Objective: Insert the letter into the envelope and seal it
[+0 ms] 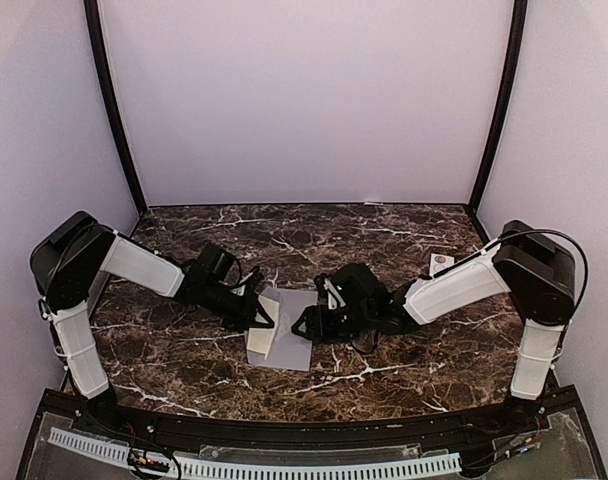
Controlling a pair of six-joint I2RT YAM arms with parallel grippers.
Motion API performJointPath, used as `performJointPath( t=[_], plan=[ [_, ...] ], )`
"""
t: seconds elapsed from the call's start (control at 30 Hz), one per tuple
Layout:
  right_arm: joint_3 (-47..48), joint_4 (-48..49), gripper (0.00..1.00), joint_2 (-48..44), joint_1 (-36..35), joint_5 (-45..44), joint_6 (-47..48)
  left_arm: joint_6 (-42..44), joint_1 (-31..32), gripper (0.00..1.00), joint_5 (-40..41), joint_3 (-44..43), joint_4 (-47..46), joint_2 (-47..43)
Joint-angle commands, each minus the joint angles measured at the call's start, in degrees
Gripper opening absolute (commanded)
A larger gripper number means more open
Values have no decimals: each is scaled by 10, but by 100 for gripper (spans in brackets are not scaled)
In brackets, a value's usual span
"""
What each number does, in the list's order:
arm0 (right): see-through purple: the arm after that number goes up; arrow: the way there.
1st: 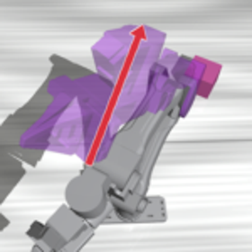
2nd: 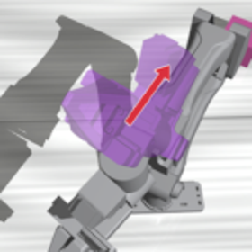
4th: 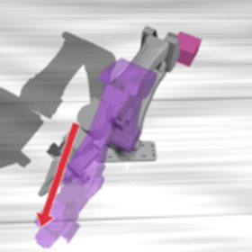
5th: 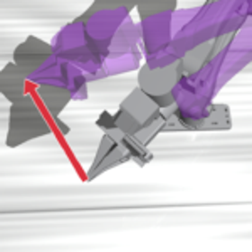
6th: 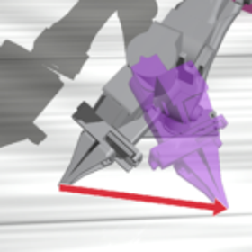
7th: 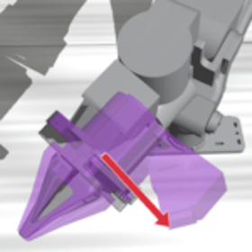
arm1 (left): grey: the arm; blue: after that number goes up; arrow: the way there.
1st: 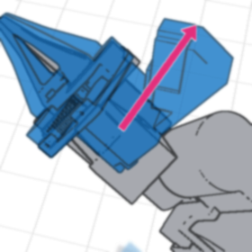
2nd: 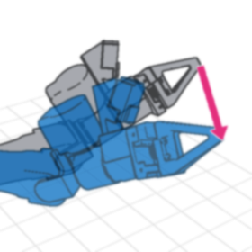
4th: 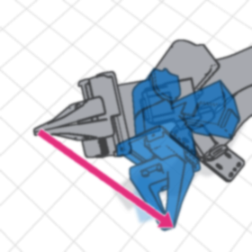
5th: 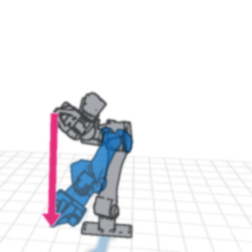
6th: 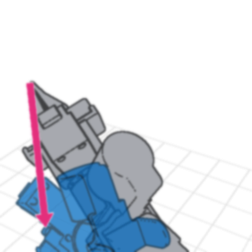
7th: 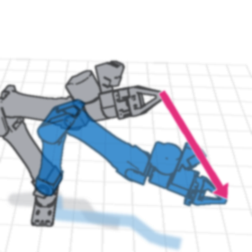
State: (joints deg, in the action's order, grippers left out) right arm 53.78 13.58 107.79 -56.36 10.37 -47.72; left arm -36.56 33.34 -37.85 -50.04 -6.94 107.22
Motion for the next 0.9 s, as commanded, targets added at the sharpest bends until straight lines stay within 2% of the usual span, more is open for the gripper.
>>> performJointPath(
  t=[0.0, 0.13, 0.43, 0.77, 0.87],
  plan=[
    [-5, -26, 65, 6, -9, -11, -7, 36, 5, 13, 44, -10, 60, -25],
    [-5, -36, 65, -1, -8, -21, -4, 57, 6, 27, 73, -14, 102, -51],
    [-4, -40, 65, -6, -8, -26, 1, 87, 6, 50, 133, -20, 182, -105],
    [-2, -44, 65, -20, -8, -27, 0, 94, 6, 71, 161, -25, 228, -146],
    [-2, -46, 65, -22, -9, -27, 2, 92, 6, 73, 163, -20, 230, -150]
  ],
)
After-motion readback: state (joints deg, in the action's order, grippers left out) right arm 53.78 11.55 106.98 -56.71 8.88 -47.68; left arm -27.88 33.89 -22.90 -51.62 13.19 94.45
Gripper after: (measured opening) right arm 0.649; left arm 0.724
